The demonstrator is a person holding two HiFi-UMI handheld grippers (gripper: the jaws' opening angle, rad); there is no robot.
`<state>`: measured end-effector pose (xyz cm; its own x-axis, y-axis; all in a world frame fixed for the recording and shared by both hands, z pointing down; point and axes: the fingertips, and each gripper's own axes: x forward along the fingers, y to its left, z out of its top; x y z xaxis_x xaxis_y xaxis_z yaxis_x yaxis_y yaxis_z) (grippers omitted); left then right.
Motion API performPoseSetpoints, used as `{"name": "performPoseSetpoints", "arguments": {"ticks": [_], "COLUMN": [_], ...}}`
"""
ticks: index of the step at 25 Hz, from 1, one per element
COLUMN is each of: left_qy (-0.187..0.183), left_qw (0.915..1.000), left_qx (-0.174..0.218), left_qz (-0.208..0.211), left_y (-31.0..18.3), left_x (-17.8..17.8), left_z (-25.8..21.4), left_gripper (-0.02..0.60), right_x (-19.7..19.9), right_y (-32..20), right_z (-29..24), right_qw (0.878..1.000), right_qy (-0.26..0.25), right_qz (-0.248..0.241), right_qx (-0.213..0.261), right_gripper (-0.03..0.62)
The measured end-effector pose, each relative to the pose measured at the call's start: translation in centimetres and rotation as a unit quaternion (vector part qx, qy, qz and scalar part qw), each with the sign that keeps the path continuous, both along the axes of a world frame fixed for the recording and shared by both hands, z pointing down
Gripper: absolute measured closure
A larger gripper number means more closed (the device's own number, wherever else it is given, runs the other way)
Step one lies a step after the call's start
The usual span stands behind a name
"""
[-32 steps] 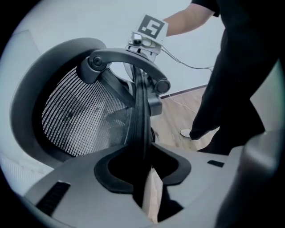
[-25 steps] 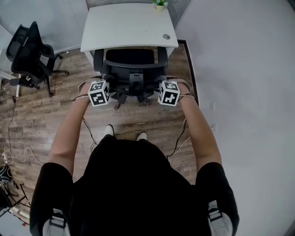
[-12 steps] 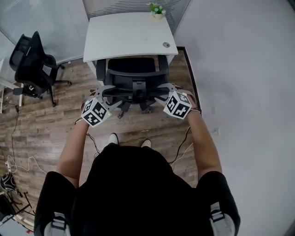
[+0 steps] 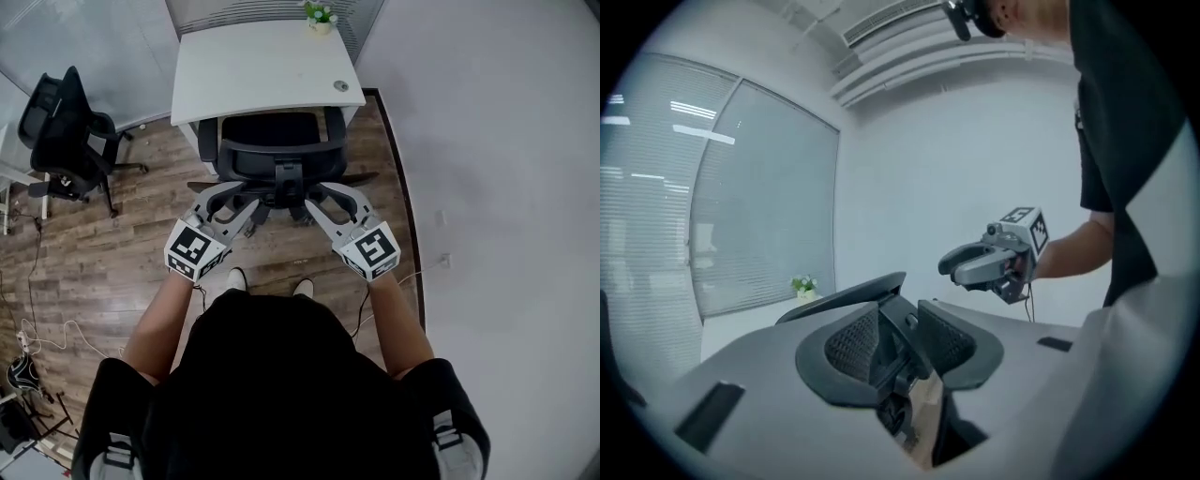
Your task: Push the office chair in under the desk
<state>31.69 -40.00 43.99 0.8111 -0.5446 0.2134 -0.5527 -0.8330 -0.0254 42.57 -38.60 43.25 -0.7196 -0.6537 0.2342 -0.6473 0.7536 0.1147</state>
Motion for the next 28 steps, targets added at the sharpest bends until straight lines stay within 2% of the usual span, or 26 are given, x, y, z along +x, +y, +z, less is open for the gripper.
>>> {"name": "performPoseSetpoints", "arguments": {"ticks": [3,8,13,16,28], "left_qy": [0.031,0.051,0.109,0.114,0.116], "left_qw": [0.9995,0.9982,0.9930,0.9911,0.9905], "left_qx": [-0.003,0.031,0.044,0.064,0.069], "left_qz": [0.006,-0.001,-0.016,-0.027,-0.028], "left_y": [0.6,1.0,1.5,1.7,2.0], "left_x": [0.5,0.5,0.3,0.1,0.2], "left_z": [-1.7,-5.2,-8.8,-9.6,-10.0], "left_gripper": [0.460,0.486,0.542,0.585,0.588], "right_x": [-0.3,-1.0,-1.6,-2.1,-3.0], "right_y": [0.7,1.1,1.7,1.9,2.4], "right_z": [-2.9,-6.8,-9.6,-10.0,-11.1], "right_qw": [0.998,0.995,0.991,0.991,0.990], "right_qy": [-0.051,-0.092,-0.121,-0.111,-0.114], "right_qz": [0.007,0.010,0.008,0.010,0.010], "right_qx": [0.022,0.042,0.058,0.067,0.083], "right_gripper": [0.470,0.500,0.563,0.591,0.592]}}
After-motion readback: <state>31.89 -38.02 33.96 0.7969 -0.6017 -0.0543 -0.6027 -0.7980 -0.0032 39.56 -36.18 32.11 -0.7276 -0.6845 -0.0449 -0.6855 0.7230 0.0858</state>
